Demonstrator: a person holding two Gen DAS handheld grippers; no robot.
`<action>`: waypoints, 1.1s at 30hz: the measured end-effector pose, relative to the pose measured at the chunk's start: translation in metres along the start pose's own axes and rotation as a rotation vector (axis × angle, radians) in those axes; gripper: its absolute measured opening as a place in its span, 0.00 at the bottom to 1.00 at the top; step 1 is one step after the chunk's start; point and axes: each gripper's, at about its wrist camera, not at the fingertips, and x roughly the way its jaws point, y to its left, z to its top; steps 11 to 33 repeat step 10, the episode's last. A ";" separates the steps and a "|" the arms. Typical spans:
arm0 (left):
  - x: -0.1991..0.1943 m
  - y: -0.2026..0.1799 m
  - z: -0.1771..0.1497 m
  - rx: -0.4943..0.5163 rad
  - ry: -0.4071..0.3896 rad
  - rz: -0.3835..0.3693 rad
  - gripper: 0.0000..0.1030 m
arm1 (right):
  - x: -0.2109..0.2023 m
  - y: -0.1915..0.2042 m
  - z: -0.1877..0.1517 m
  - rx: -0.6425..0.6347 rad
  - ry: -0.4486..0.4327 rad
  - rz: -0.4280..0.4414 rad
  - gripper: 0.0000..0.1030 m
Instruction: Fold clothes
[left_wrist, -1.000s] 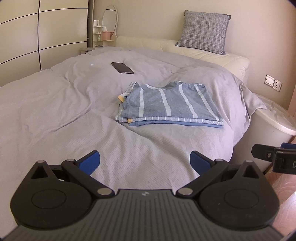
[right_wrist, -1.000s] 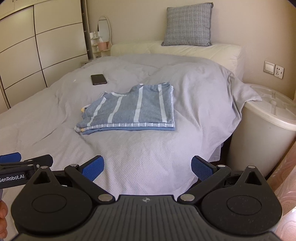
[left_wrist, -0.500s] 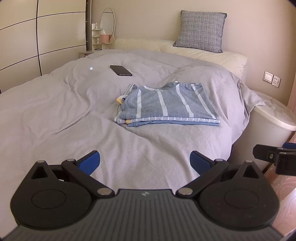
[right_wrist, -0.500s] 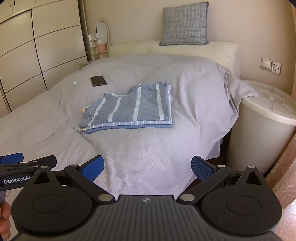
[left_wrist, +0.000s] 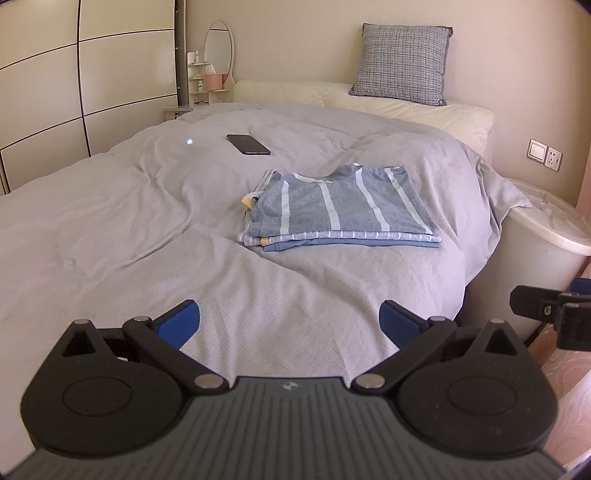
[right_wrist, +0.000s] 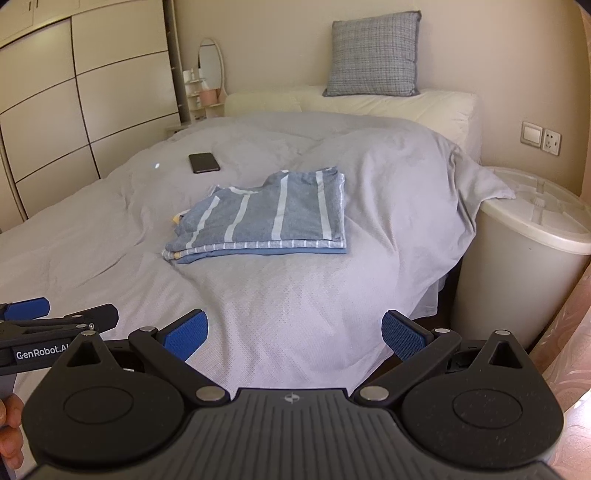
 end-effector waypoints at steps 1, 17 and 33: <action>-0.001 0.000 0.000 0.004 -0.001 0.002 0.99 | -0.001 0.001 0.000 -0.003 0.000 0.001 1.00; -0.005 -0.003 0.000 0.022 -0.008 0.012 0.99 | -0.007 0.005 0.002 -0.023 -0.016 0.004 1.00; -0.005 -0.003 0.000 0.022 -0.008 0.012 0.99 | -0.007 0.005 0.002 -0.023 -0.016 0.004 1.00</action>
